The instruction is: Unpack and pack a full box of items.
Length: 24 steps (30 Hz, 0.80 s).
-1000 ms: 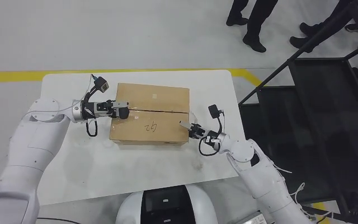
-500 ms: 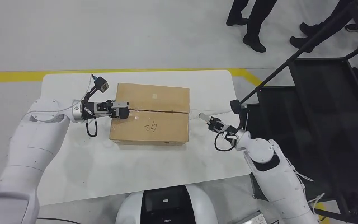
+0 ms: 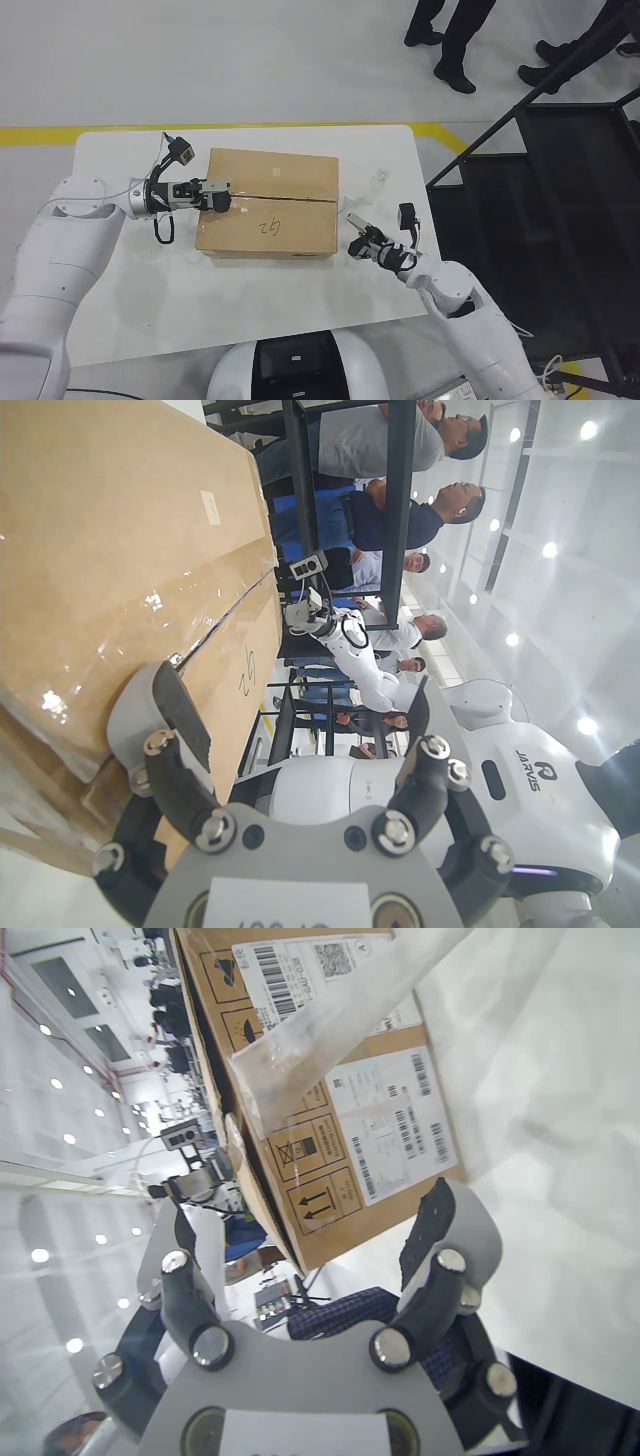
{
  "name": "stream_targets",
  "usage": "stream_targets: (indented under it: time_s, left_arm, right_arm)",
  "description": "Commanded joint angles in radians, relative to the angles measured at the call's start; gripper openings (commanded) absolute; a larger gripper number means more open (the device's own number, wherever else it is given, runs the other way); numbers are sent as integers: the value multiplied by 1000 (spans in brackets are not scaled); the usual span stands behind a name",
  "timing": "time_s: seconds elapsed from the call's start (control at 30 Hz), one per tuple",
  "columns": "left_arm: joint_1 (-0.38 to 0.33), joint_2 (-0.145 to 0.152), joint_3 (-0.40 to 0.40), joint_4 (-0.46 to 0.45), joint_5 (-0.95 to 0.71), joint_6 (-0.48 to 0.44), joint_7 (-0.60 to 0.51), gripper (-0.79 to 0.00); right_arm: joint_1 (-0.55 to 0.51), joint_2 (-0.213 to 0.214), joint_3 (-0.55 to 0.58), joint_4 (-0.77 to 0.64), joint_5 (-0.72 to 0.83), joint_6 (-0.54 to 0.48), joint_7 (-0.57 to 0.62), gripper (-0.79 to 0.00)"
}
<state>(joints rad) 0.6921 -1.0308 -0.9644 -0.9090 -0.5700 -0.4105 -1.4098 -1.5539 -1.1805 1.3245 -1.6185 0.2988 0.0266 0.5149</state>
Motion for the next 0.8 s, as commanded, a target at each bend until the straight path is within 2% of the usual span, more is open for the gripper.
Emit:
stream_targets:
  time_s: [0.0, 0.23, 0.47, 0.77]
  left_arm:
    - [0, 0, 0, 0, 0, 0, 0, 0]
    - [0, 0, 0, 0, 0, 0, 0, 0]
    - [0, 0, 0, 0, 0, 0, 0, 0]
    - [0, 0, 0, 0, 0, 0, 0, 0]
  right_arm:
    - [20, -10, -22, 36, 77, -21, -19, 0]
    - [108, -39, -88, 143, 194, -112, -87, 0]
    - [193, -65, -143, 247, 252, -138, -137, 0]
    - [256, -93, -182, 343, 322, -227, -172, 0]
